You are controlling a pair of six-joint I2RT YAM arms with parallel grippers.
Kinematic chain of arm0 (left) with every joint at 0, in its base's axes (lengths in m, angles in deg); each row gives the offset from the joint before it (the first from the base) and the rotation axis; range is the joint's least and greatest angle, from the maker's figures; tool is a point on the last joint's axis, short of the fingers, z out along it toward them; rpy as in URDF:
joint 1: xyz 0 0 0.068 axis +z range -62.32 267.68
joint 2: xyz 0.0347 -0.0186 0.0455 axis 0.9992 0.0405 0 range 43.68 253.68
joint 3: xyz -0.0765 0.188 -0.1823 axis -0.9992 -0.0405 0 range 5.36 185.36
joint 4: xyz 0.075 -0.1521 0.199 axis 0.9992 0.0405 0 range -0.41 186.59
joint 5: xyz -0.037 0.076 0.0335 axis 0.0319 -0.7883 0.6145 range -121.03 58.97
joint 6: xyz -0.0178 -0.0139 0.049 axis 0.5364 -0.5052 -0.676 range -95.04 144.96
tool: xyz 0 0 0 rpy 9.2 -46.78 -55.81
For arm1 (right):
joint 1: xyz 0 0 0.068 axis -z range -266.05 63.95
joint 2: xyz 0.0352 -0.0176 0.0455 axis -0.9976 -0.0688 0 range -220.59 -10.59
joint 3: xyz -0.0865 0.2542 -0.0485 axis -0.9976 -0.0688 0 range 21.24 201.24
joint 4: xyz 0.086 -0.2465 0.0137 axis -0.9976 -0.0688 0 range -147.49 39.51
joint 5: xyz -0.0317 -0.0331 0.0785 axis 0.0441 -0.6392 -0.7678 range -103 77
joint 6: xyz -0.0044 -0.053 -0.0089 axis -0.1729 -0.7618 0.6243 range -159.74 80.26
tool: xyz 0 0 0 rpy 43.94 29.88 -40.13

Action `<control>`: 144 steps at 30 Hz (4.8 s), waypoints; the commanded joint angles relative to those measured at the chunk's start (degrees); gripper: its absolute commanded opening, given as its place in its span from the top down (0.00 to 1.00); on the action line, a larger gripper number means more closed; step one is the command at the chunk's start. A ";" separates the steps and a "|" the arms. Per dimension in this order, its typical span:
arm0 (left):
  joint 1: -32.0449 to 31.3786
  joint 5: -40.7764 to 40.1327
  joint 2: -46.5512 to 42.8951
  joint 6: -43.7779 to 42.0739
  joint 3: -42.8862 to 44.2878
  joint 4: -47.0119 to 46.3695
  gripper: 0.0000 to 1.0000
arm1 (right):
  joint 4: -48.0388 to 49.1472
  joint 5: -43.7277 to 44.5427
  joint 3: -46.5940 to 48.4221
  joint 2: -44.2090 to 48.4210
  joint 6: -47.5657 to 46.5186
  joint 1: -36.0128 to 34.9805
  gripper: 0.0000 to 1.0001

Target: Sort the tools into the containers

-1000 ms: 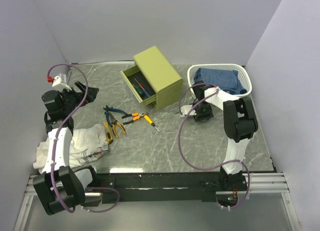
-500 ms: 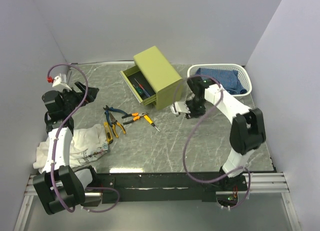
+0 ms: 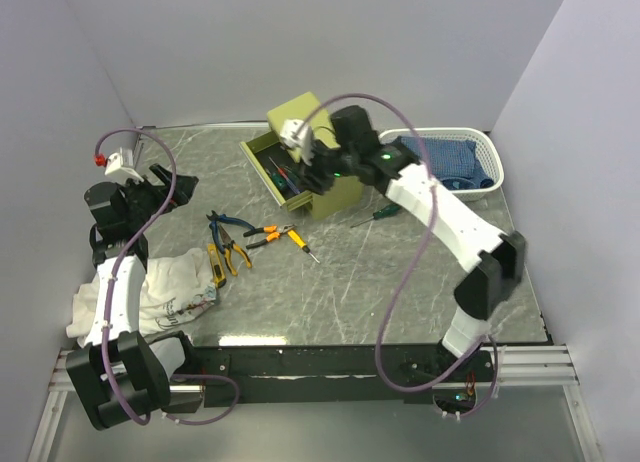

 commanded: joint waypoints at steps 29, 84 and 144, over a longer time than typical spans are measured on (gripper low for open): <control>0.84 0.55 -2.66 2.55 -1.53 -3.90 0.04 | -4.65 -3.63 -9.78 2.85 -9.45 6.01 0.15; 5.23 2.92 -0.90 3.08 -2.23 -3.81 0.04 | -14.68 17.65 -20.17 -13.50 -53.10 18.52 0.90; 1.63 -0.51 -2.92 4.49 -4.34 -2.94 0.03 | 34.26 20.78 -37.59 4.46 20.91 -7.93 0.41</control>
